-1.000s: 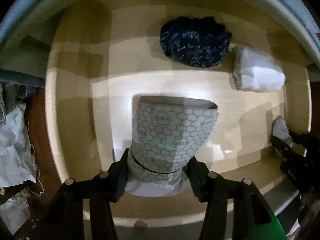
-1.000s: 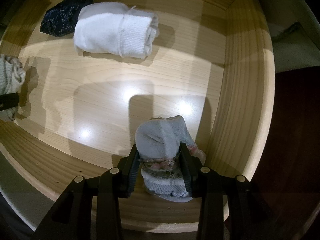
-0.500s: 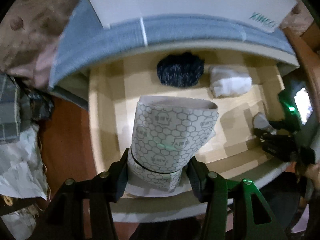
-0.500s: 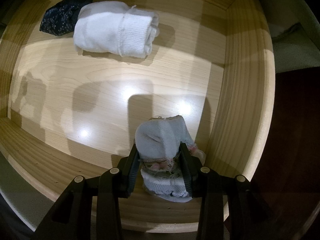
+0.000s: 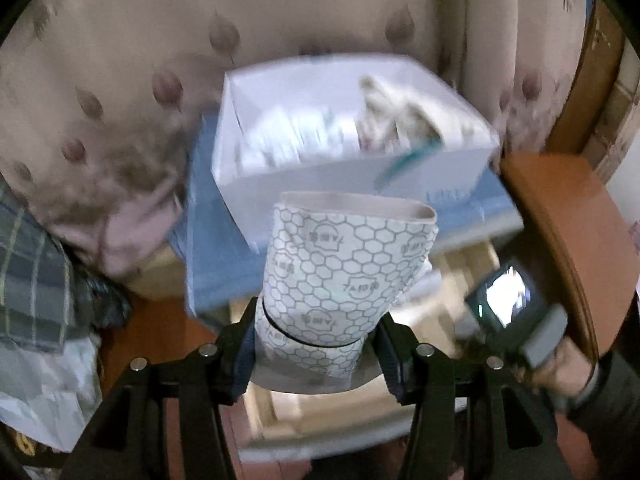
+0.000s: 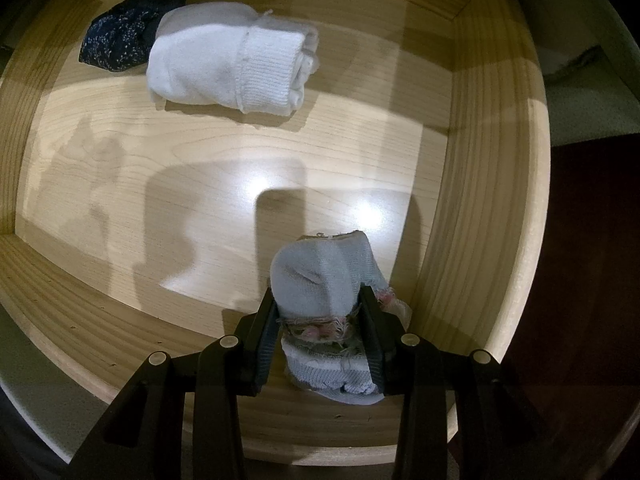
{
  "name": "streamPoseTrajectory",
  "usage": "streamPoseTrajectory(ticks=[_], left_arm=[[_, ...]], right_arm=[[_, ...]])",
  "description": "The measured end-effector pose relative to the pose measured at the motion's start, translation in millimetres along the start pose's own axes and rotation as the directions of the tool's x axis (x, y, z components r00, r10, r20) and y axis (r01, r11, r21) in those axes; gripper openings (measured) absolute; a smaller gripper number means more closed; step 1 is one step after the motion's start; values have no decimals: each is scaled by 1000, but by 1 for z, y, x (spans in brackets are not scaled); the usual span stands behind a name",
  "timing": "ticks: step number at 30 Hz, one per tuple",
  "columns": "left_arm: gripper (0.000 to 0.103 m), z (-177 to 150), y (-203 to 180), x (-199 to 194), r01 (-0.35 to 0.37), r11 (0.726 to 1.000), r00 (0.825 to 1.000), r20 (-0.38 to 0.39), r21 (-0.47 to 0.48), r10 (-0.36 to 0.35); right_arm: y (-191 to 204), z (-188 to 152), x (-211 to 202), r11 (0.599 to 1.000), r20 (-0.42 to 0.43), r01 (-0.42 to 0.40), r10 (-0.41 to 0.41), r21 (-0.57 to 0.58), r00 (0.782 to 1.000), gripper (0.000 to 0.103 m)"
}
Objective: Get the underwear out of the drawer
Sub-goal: 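Carry the grey hexagon-print garment with the left tool into the box and release, then move the left tool back over the open drawer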
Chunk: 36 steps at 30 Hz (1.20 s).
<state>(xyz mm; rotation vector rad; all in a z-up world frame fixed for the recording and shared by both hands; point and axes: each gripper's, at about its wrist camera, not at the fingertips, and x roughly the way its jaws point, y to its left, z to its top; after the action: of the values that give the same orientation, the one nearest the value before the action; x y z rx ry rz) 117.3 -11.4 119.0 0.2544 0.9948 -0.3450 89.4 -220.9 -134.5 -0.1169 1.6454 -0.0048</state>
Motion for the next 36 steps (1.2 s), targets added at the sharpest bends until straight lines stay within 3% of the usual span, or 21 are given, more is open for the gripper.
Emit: streamPoseTrajectory(ticks=[6,10,22,36], left_arm=[[53,53,11,-17,-29,999,995,90,-28,31],[53,80,16,-9,-33,998,993,108,-50,39],[53,128,20,64,-85,993,996,32,-83,88],[61,128,24,123,-153,987,984,-98,-56,147]], right_arm=[[0,0,1,1000,-2,4,-4,-1,1000,36],[0,0,1,1000,-3,5,-5,0,1000,36],[1,1,0,1000,-3,6,-6,0,1000,36],[1,1,0,1000,-4,7,-7,0,1000,36]])
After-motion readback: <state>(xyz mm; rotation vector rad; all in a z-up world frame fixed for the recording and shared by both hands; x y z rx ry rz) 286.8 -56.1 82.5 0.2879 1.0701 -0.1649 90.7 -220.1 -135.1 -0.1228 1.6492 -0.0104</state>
